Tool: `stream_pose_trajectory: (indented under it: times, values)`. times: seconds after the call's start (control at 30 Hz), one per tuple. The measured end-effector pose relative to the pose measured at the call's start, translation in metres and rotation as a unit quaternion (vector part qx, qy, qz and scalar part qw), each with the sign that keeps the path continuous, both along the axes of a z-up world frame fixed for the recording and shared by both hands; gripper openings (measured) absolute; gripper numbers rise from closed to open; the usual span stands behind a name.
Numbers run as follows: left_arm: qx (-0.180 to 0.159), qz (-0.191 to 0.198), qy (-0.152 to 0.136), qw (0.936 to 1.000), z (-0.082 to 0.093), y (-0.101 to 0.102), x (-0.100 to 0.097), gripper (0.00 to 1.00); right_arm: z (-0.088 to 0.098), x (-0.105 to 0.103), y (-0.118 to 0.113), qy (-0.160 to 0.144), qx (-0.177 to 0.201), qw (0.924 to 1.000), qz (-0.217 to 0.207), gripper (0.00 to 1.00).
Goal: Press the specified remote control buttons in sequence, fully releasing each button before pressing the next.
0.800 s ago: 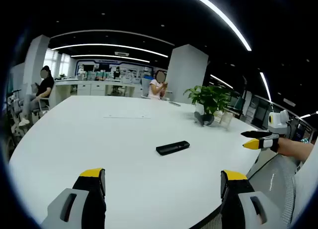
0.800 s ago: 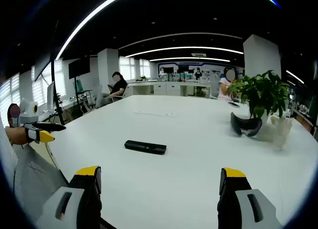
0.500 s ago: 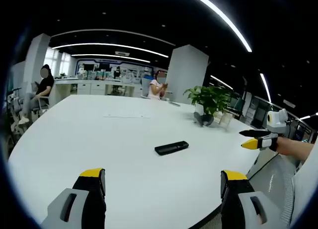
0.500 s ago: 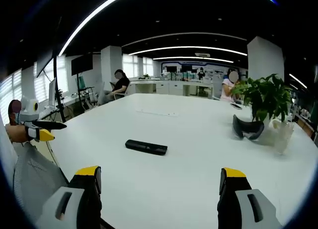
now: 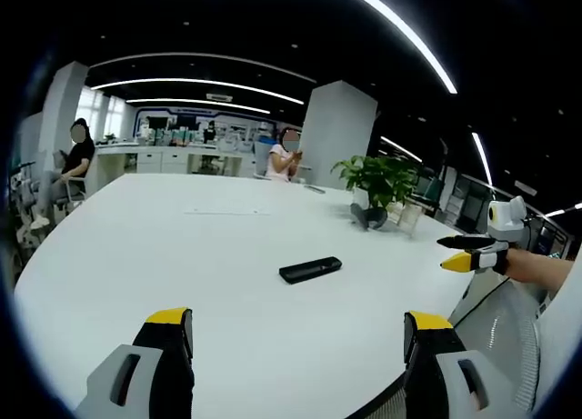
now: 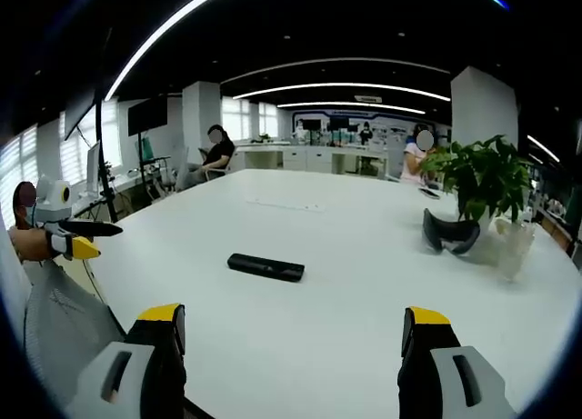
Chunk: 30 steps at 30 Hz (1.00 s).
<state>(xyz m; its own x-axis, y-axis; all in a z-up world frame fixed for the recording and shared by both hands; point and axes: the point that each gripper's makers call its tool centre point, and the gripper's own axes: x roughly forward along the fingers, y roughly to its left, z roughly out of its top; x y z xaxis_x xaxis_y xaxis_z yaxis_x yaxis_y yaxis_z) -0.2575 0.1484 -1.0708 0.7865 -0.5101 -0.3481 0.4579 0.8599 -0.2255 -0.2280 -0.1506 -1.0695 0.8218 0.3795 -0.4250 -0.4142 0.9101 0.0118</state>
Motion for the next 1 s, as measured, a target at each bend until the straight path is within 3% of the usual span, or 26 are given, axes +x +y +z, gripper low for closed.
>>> stream_pose_trajectory:
  times: [0.47, 0.67, 1.0]
  values:
    - [-0.012, 0.005, 0.003, 0.9999, -0.003, -0.001, 0.001, 0.99, 0.004, 0.000, -0.003, 0.004, -0.003, 0.9999, -0.010, 0.99]
    - [0.007, -0.005, 0.002, 1.0000, -0.001, -0.002, -0.003, 0.99, 0.004, -0.012, -0.004, 0.008, -0.017, 0.9998, -0.002, 0.99]
    - [0.033, -0.037, 0.002, 0.9988, 0.003, -0.013, 0.001, 0.99, 0.016, -0.025, -0.019, 0.007, -0.015, 0.9995, -0.028, 0.99]
